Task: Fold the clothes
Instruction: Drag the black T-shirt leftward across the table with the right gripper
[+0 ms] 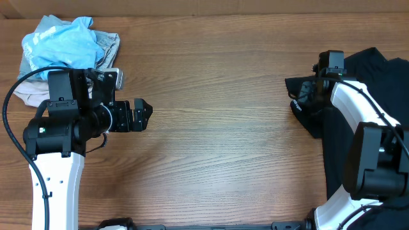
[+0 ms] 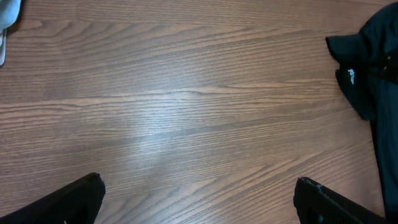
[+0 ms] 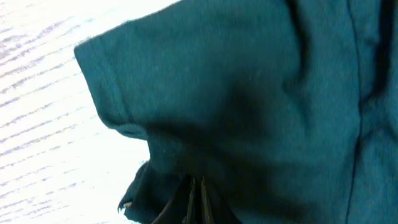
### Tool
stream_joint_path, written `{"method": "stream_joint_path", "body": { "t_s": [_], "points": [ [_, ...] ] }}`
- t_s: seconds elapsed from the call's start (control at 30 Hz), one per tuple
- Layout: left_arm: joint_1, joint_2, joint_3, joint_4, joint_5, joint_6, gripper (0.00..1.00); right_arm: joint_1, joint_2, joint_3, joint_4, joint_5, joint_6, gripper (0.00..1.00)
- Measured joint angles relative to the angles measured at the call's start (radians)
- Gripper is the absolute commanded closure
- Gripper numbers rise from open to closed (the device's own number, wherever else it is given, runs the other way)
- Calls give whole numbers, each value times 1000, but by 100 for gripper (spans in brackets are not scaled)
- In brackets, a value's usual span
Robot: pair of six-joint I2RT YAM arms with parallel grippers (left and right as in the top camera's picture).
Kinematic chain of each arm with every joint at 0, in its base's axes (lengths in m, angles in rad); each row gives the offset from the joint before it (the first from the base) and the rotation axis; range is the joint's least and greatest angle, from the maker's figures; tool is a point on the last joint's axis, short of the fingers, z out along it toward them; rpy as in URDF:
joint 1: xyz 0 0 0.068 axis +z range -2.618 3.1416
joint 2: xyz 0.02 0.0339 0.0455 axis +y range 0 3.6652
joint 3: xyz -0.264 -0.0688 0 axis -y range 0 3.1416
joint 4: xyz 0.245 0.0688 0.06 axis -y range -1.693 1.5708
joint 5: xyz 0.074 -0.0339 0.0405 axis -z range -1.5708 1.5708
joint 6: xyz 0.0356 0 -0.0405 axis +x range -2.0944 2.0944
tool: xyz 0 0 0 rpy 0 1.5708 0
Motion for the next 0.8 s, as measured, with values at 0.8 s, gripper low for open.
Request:
{"method": "stream_joint_path", "body": {
  "t_s": [0.8],
  "points": [
    [75, 2, 149, 21, -22, -41, 0, 13, 10, 991, -700, -203, -22, 96]
  ]
}}
